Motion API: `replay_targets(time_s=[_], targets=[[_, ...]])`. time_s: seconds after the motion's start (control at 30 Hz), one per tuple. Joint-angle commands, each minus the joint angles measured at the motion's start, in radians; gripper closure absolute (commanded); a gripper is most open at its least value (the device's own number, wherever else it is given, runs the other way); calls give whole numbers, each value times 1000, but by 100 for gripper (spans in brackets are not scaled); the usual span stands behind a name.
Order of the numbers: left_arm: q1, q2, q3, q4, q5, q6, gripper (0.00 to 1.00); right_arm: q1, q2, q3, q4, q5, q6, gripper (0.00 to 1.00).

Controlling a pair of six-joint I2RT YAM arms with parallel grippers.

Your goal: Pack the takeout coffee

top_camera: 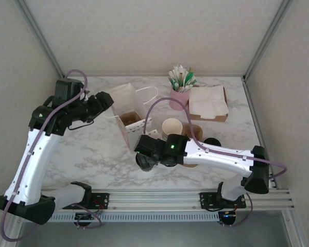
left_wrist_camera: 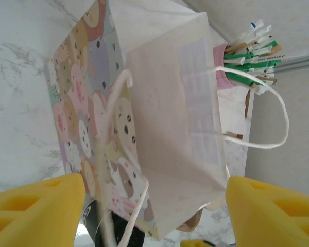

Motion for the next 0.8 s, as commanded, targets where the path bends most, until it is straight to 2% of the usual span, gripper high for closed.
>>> replay_targets(time_s=[0.0,0.37,0.53,0.77], targets=[[6,-48,-15,-76,8,3,27,12,32,-15,36,55,-38,10],[6,-217,-106,-161,13,-21,24,7,129,-18,134,-8,-101,14],[7,-245,-118,-179,8,-25,24,5,155,-19,138,-13,-106,15],[6,-247,-124,-177,20,-30,24,4,161,-28,135,-7,-98,21]])
